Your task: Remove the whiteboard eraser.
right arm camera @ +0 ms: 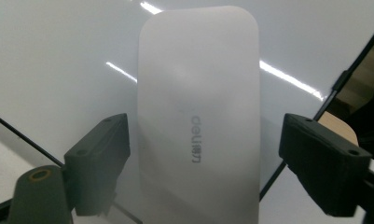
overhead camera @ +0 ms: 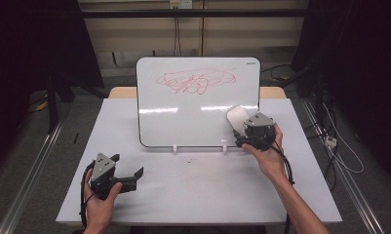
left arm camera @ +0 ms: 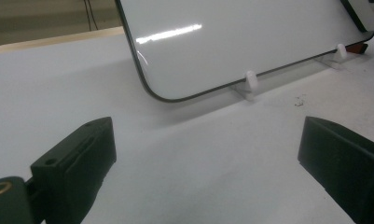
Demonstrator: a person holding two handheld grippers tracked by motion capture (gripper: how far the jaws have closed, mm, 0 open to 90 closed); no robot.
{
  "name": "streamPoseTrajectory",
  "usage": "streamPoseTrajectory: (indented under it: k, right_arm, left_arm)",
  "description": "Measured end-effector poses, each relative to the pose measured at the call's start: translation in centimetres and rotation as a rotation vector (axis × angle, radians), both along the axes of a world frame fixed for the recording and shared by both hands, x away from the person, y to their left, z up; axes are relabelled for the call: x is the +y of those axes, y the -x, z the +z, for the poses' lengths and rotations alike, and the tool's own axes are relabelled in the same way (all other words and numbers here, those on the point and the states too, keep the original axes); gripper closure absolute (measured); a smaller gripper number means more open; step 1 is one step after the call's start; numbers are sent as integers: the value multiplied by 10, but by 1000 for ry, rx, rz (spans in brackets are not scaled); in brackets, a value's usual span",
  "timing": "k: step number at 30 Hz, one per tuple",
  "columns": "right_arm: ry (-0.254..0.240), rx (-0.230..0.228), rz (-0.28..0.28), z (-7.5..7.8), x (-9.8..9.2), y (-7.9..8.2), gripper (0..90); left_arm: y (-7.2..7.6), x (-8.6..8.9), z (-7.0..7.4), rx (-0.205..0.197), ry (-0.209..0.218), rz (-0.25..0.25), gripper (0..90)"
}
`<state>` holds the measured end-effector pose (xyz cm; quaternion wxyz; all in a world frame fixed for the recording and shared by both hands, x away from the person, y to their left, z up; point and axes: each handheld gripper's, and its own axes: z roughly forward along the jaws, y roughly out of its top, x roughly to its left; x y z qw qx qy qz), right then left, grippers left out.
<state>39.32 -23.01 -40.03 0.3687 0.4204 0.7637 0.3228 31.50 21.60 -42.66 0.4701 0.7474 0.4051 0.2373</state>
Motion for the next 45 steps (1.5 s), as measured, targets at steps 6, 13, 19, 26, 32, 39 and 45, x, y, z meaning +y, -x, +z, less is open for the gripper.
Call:
streamPoseTrajectory:
  k: [6, 13, 19, 26, 32, 39, 45]
  right_arm:
    - [28, 11, 2, -5, 4, -4, 247]
    - [54, 19, -15, -8, 9, -10, 296]
    - [67, 32, -28, -7, 11, -11, 306]
    - [62, 46, -33, -5, 11, -12, 309]
    - [45, 57, -32, -4, 10, -12, 310]
    - [-6, 73, -27, -3, 6, -12, 310]
    - [-38, 88, -14, -1, 2, -11, 310]
  left_arm:
    - [0, 1, 0, 1, 4, 8, 42]
    - [-1, 1, -2, 13, 5, 14, 42]
    - [1, 1, -2, 12, 0, 11, 42]
    - [2, 2, -3, 8, -17, 4, 42]
    - [-1, 6, -5, 31, 2, 29, 41]
    - [-2, 6, -2, 19, 11, 26, 41]
    - [-2, 8, -2, 25, 19, 30, 41]
